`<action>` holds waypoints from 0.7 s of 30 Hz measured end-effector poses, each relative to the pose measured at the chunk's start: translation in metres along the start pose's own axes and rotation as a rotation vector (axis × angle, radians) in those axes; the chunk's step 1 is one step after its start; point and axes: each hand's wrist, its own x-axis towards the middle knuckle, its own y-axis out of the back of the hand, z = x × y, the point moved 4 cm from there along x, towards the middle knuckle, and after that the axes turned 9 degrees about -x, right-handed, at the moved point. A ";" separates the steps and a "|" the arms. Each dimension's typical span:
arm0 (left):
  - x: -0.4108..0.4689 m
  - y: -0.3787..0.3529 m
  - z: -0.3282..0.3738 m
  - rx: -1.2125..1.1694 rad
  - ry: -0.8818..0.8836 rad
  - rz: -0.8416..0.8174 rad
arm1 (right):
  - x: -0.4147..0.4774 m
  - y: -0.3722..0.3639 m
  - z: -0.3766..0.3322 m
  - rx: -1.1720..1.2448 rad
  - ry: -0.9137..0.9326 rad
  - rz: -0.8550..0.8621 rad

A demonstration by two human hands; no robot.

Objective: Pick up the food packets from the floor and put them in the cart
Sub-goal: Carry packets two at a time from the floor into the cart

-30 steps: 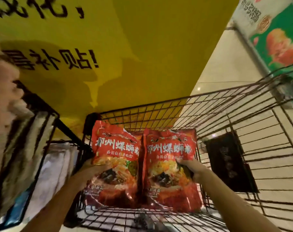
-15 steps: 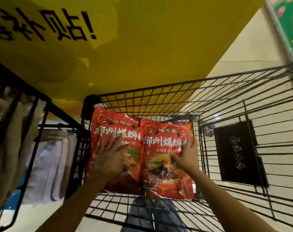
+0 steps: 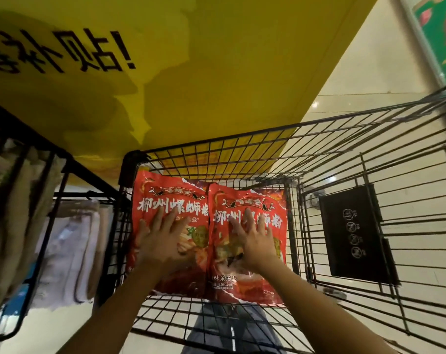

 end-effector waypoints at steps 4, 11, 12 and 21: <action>0.001 0.025 0.013 0.059 0.032 0.086 | -0.001 0.016 0.010 0.079 0.009 0.052; 0.002 0.074 0.040 0.054 -0.016 0.121 | -0.014 0.064 0.031 0.128 0.026 0.272; 0.000 0.083 0.046 0.045 -0.033 0.146 | -0.017 0.072 0.034 0.127 0.022 0.294; -0.026 0.181 0.122 -0.005 -0.195 0.336 | -0.081 0.150 0.083 0.162 -0.060 0.554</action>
